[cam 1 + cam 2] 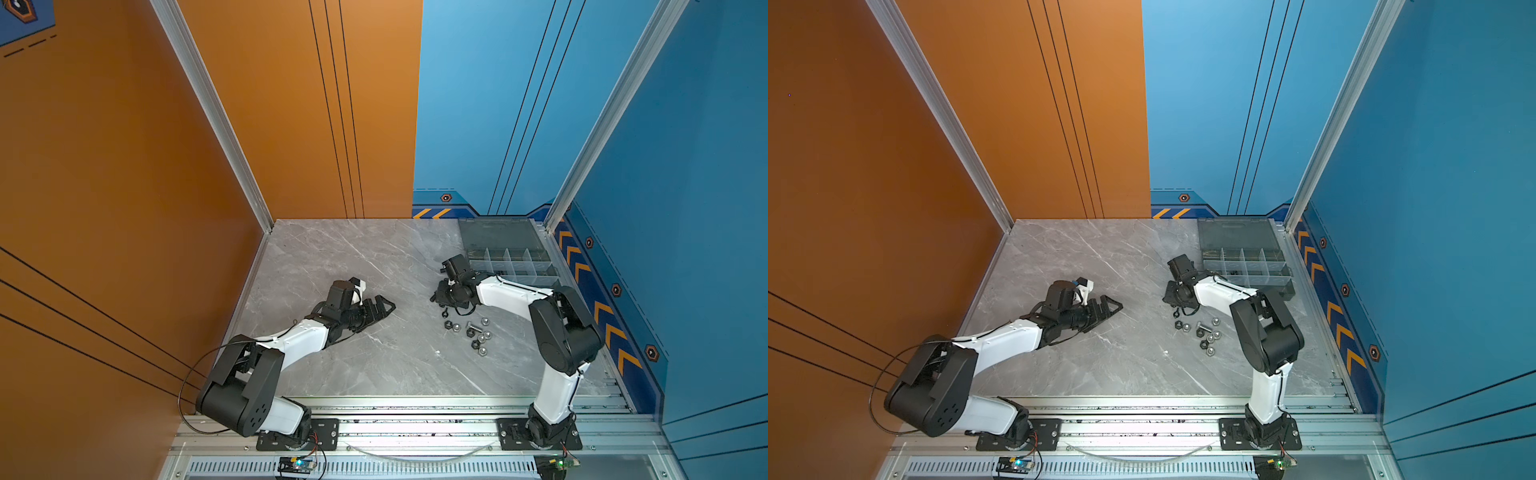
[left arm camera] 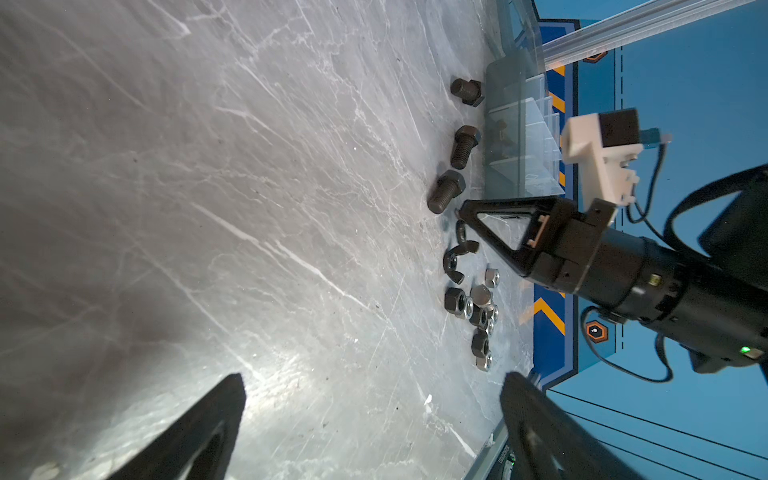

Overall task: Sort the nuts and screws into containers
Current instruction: 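Lift the black wing nut and carry it over the organizer box, then open the right gripper to drop the wing nut into a compartment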

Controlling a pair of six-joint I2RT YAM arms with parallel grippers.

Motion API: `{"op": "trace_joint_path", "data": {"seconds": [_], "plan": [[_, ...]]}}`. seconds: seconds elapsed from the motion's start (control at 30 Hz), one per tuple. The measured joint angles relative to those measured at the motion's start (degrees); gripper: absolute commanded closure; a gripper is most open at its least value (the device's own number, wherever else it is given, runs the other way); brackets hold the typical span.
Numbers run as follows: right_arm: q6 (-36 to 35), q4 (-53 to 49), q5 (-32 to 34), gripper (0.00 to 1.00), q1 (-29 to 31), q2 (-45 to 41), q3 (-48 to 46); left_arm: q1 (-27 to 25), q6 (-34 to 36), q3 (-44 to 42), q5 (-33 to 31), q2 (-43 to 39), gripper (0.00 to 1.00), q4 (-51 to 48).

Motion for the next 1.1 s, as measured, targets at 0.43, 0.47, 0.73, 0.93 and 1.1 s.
{"op": "trace_joint_path", "data": {"seconds": [0.43, 0.47, 0.73, 0.93, 1.1], "plan": [[-8.0, -1.2, -2.1, 1.00, -18.8, -12.0, 2.9, 0.0, -0.1, 0.0, 0.1, 0.0, 0.02, 0.0], [-8.5, -1.6, -1.6, 1.00, -20.6, -11.8, 3.3, 0.0, -0.1, 0.0, 0.1, 0.0, 0.02, 0.0], [-10.9, -2.7, 0.0, 1.00, -28.7, -4.9, 7.8, 0.0, -0.1, 0.0, 0.2, 0.0, 0.02, 0.0], [-12.2, -3.8, 0.0, 1.00, -29.8, 1.1, 11.3, 0.0, -0.1, 0.0, 0.2, 0.0, 0.02, 0.0], [-12.8, -4.2, -0.2, 1.00, -30.0, 3.4, 13.3, 0.0, -0.1, 0.0, 0.2, -0.2, 0.02, 0.0]]}}
